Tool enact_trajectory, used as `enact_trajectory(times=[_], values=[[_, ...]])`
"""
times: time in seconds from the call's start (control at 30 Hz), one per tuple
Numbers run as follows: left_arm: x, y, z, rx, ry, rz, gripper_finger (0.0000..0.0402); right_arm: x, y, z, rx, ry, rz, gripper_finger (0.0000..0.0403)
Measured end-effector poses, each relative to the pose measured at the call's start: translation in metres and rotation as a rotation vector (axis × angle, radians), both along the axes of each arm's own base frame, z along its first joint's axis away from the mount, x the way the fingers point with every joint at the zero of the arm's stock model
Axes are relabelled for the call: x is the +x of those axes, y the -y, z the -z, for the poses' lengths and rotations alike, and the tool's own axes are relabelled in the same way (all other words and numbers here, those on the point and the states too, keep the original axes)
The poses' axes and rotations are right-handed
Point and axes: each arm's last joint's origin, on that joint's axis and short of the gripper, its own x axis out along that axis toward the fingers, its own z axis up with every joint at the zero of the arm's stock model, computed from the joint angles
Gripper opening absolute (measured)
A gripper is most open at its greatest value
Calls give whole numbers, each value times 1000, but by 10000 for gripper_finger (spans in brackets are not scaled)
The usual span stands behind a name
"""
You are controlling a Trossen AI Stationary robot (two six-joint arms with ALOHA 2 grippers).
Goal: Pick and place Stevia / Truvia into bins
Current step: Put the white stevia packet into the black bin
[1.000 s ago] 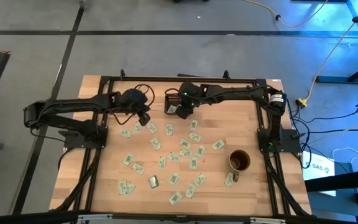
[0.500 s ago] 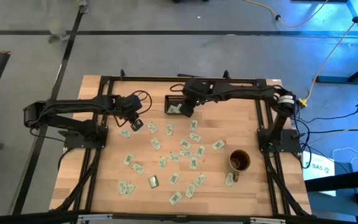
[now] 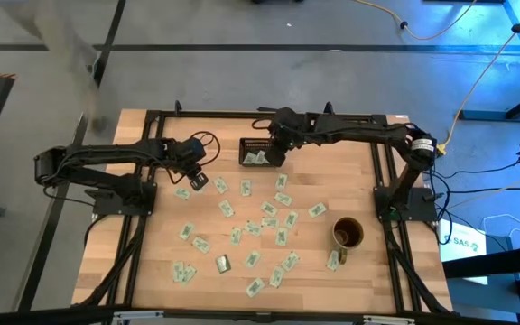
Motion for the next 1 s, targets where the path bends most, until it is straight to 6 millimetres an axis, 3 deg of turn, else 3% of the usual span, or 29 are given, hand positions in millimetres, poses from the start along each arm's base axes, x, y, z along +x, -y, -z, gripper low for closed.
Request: enact_trajectory(times=[0.37, 0.63, 1.0], values=[[-1, 2, 1, -50, -2, 20, 31, 0, 0, 0, -13, -6, -17, 60], [-16, 9, 7, -174, -144, -31, 31, -1, 0, 1, -9, -16, -18, 60], [-12, 20, 8, -189, -155, 9, 37, -1, 0, 1, -9, -17, -18, 60]])
